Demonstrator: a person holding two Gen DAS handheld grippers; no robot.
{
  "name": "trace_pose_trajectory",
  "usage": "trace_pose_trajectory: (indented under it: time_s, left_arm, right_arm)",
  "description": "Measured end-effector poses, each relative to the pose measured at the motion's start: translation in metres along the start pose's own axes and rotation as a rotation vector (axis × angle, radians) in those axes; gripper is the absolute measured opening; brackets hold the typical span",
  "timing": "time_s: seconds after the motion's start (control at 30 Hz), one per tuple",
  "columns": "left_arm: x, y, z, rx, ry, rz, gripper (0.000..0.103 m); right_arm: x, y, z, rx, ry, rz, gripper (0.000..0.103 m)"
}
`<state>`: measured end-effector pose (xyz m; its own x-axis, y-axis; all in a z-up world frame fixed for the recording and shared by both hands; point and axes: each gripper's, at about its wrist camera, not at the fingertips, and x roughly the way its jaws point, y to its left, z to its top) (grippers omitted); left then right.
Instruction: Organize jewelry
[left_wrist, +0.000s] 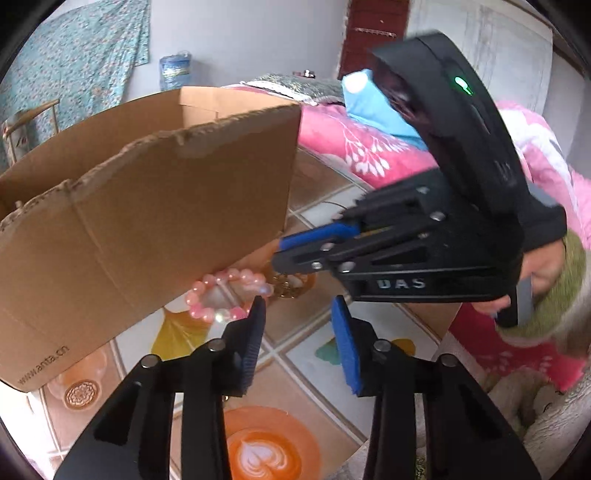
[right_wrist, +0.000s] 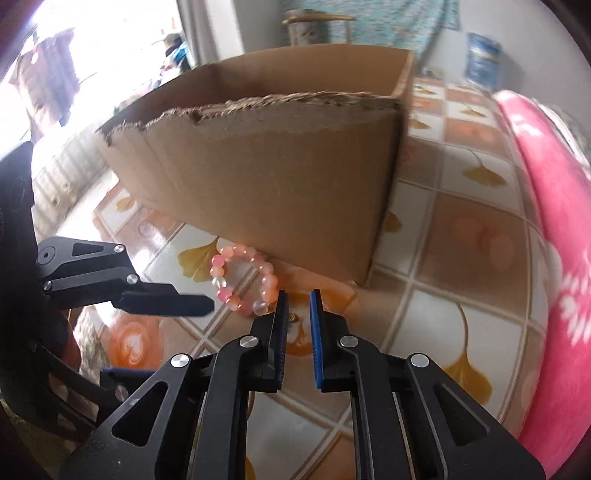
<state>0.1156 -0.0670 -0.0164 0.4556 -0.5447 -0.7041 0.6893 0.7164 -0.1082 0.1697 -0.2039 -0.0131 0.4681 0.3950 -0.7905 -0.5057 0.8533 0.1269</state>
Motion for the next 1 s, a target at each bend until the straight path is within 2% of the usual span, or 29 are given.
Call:
trace_pose_trajectory:
  time_s: [0.17,0.27,0.43,0.67,0.77,0.9,1.0]
  left_arm:
    - [0.004,-0.002,-0.002,0.015,0.014,0.006,0.034]
    - [0.004,-0.001,-0.003,0.016,0.016,0.002,0.034]
    - [0.01,-0.005,-0.002,0.048,0.023,0.019,0.034]
    - [0.02,-0.019,0.001,0.112,0.025,0.01,0.034]
    - [0.022,-0.026,0.003,0.128,0.022,0.003,0.034]
    - [0.024,-0.028,0.006,0.132,0.024,0.008,0.034]
    - [0.024,-0.027,0.005,0.128,0.026,0.009,0.034]
  right_arm:
    - [0.005,0.003,0.002,-0.092,0.039,-0.017,0.008]
    - [0.002,0.003,0.0,-0.106,0.046,-0.032,0.008]
    - [-0.006,-0.008,-0.009,-0.06,0.057,-0.064,0.008]
    - [-0.02,-0.026,-0.028,0.083,0.053,-0.086,0.007]
    - [-0.023,-0.036,-0.034,0.174,0.035,-0.054,0.007]
    - [-0.021,-0.054,-0.037,0.314,0.017,0.06,0.007]
    - [-0.019,-0.061,-0.037,0.34,0.001,0.103,0.007]
